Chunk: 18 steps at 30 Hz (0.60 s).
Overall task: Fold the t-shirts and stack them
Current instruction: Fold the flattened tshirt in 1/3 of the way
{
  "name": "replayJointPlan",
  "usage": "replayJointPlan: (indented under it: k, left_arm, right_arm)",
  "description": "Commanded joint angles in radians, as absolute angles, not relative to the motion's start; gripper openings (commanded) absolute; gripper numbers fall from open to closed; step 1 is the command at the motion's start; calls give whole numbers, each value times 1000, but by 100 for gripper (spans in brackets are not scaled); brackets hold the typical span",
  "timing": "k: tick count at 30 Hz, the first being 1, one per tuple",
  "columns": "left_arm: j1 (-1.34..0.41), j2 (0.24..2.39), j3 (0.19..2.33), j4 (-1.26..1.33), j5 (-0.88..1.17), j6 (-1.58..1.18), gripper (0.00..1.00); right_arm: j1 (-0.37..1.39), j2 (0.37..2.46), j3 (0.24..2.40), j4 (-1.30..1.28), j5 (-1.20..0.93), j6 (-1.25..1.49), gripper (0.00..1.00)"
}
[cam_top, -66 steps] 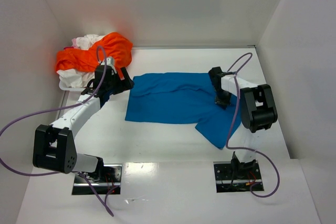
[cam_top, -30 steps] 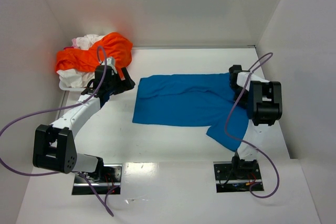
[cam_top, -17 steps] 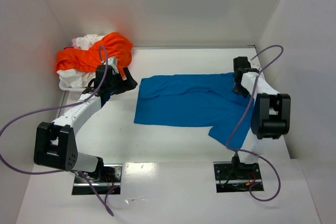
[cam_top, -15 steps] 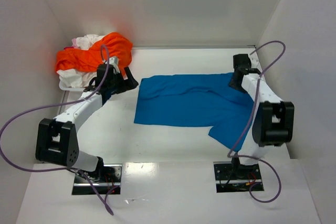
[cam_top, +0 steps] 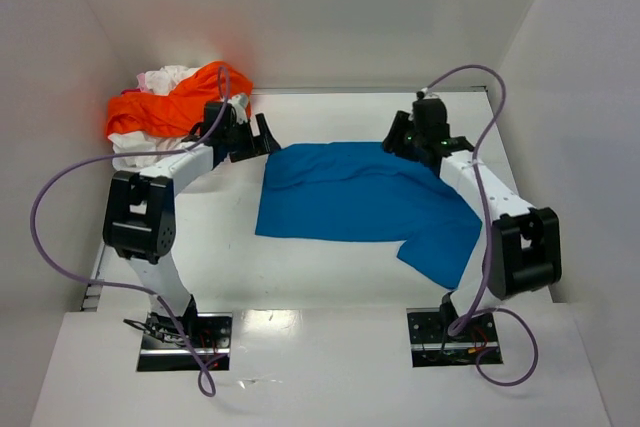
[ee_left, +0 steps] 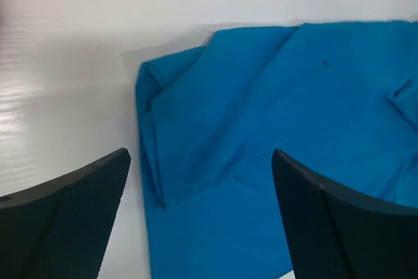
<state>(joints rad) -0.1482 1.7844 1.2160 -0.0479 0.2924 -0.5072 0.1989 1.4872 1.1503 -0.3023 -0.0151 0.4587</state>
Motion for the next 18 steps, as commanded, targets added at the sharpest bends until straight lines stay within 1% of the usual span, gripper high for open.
replayJointPlan:
  k: [1, 3, 4, 5, 8, 9, 12, 17, 18]
  left_arm:
    - [-144, 1847, 1272, -40, 391, -477, 96]
    - [-144, 1865, 1299, -40, 391, -477, 95]
    - [-144, 1884, 1299, -40, 391, -477, 95]
    - [-144, 1893, 1310, -40, 391, -477, 95]
    - [-144, 1928, 1331, -40, 382, -466, 94]
    - [-135, 1939, 1331, -40, 382, -466, 94]
    - [-135, 1970, 1368, -49, 400, -466, 91]
    - [-135, 1991, 1368, -40, 413, -466, 90]
    - [-135, 1991, 1368, -51, 413, -466, 88]
  right_arm:
    - [262, 1538, 1163, -226, -49, 468, 52]
    - [297, 1581, 1196, -213, -29, 468, 48]
    - [308, 1598, 1221, -213, -29, 468, 48]
    - [319, 1617, 1232, -213, -19, 456, 43]
    - [374, 1696, 1288, -213, 12, 443, 42]
    - [405, 1741, 1305, -222, 27, 434, 39]
    - [426, 1804, 1370, -242, 51, 445, 38]
    - [454, 1891, 1433, -233, 40, 454, 37]
    - [454, 1902, 1442, -233, 40, 454, 37]
